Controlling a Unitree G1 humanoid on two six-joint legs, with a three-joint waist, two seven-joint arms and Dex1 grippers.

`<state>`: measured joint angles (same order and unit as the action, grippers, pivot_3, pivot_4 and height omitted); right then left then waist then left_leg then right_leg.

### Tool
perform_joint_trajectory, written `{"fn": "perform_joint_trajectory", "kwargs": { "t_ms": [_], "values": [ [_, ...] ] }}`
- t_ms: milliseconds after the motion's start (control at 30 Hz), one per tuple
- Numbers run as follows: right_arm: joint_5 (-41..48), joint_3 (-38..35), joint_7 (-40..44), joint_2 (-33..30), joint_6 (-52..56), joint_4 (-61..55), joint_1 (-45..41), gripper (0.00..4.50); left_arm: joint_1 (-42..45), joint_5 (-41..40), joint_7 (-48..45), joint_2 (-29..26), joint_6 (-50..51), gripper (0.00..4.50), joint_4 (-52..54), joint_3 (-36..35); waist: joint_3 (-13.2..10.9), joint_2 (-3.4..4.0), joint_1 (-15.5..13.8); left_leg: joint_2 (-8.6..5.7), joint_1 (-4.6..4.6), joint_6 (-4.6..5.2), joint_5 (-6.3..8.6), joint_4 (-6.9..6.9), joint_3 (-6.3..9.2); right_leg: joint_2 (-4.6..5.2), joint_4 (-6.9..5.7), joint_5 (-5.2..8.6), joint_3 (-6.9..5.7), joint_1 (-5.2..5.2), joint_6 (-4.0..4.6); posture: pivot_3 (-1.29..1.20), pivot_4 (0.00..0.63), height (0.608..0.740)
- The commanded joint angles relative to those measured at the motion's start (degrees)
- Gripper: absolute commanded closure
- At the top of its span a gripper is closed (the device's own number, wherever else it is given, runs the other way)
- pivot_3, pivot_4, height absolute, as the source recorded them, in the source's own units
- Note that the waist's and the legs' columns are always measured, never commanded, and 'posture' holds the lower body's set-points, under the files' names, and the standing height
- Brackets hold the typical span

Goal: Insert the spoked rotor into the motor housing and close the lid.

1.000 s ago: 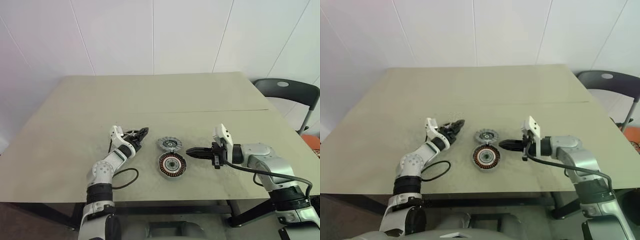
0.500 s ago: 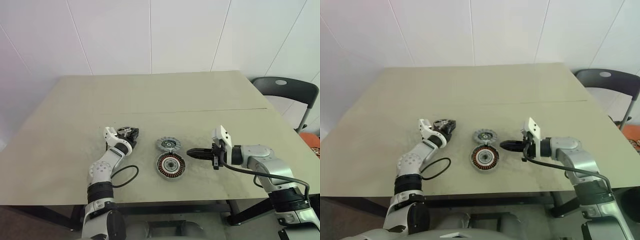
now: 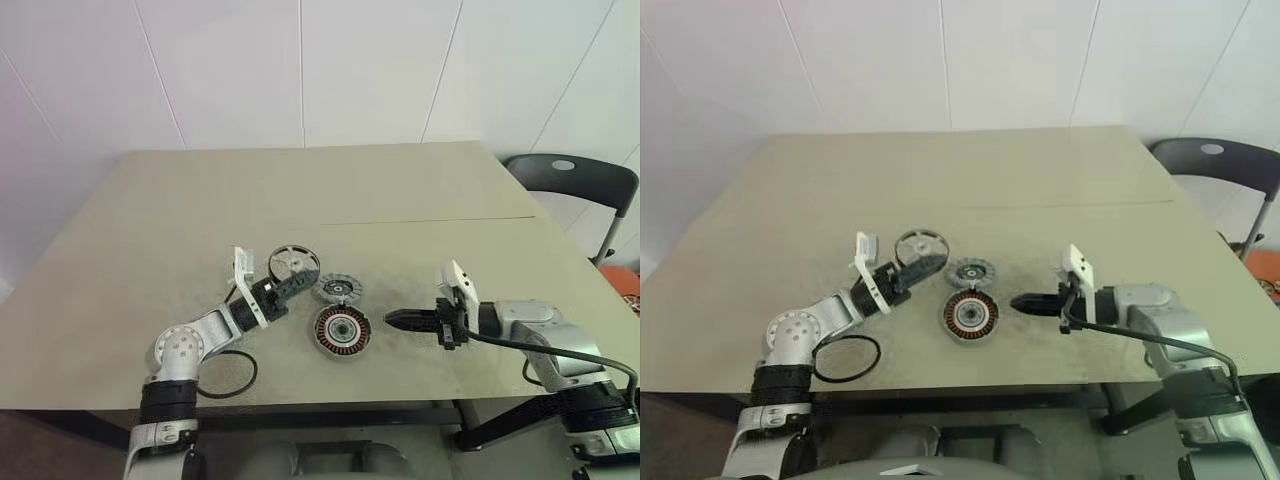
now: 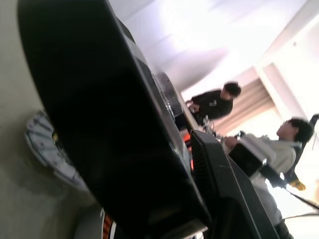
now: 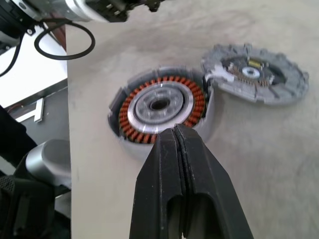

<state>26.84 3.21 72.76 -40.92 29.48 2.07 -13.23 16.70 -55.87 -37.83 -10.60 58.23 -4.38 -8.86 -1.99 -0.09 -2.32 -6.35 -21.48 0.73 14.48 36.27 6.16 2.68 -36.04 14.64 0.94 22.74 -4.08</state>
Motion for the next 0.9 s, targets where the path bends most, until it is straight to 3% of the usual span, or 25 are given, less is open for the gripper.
{"fn": "perform_joint_trajectory", "kwargs": {
  "t_ms": [33, 433, 900],
  "values": [
    [0.3, -1.3, 0.8, -0.8, -0.7, 0.6, -0.3, 4.5, 1.0, 1.0, -6.1, -1.5, 0.5, 4.14, 0.6, 4.1, 0.0, 0.01, 0.0, 0.0, 0.0, 0.0, 0.0, 0.0, 0.0, 0.0, 0.0, 0.0, 0.01, 0.0, 0.0, 0.0, 0.0, 0.74],
    [-0.3, -1.5, -1.1, 0.1, -1.1, 1.0, 0.1, 4.5, 5.0, -7.1, -10.8, 3.7, 11.4, 4.14, -4.1, 3.8, 0.0, 0.0, 0.1, 0.01, -0.02, 0.01, 0.0, -0.03, 0.0, 0.0, 0.01, 0.0, 0.01, 0.03, -0.03, 0.0, 0.0, 0.74],
    [0.1, -1.9, -2.9, 0.6, -1.8, 0.6, 1.3, 4.5, 5.5, -4.2, -11.2, 3.1, 15.7, 4.14, -8.7, 4.8, 0.0, 0.0, 0.0, 0.01, -0.02, 0.0, 0.0, -0.01, 0.0, 0.0, 0.0, 0.0, 0.01, 0.03, -0.02, 0.0, 0.0, 0.74]
  ]
}}
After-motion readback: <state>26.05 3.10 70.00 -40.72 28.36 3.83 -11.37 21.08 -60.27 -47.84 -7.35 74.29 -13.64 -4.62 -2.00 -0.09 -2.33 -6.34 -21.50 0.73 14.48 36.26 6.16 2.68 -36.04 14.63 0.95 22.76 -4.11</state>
